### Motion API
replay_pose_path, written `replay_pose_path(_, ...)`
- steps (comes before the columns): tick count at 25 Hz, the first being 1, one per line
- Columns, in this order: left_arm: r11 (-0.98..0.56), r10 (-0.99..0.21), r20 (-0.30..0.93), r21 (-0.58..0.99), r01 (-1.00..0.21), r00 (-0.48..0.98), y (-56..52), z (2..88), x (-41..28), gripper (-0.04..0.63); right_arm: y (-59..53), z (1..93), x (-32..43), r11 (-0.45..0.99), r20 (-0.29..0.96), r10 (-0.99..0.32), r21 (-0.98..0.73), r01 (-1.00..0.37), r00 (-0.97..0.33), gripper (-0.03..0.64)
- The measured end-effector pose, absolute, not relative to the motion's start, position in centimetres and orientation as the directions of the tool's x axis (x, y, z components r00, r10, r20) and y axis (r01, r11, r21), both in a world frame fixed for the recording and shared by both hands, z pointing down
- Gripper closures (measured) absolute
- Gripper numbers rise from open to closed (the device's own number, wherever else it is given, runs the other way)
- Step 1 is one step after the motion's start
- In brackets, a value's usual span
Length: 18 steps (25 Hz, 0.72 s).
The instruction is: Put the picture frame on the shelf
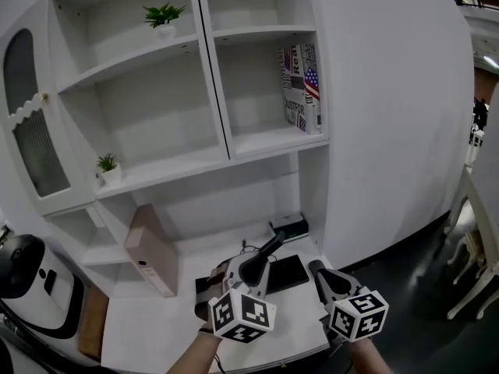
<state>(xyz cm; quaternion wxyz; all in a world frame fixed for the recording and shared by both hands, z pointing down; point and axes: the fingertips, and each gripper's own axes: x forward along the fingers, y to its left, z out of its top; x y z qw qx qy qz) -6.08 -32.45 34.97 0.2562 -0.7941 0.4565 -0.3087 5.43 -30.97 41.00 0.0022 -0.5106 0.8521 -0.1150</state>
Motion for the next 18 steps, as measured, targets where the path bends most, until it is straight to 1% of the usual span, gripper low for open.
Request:
replay_pose_path(9,-0.364,-0.921,0.221,-0.783,-0.504,0.322,-33.9,30.9,-6.3,0.535,-33.4,37.9,3.0,0.565,0.069,-0.813,-0.149,-0.812,-0.578,0.614)
replay_pose_path(14,-0.295,-0.942,0.177,-0.841,-0.453,0.285,-34.4,27.8,-6.4,0.535,-34.3,36.1,2.4,0.604,0.047,-0.79,-0.115,-0.789,-0.611,0.614)
replay_pose_path(18,-0.244,-0.952,0.133,-0.874,-0.42,0.276,-34.6,25.0,-5.9,0.535,-34.8,34.5,2.0,0.63,0.03,-0.77,-0.12,-0.767,-0.637,0.614)
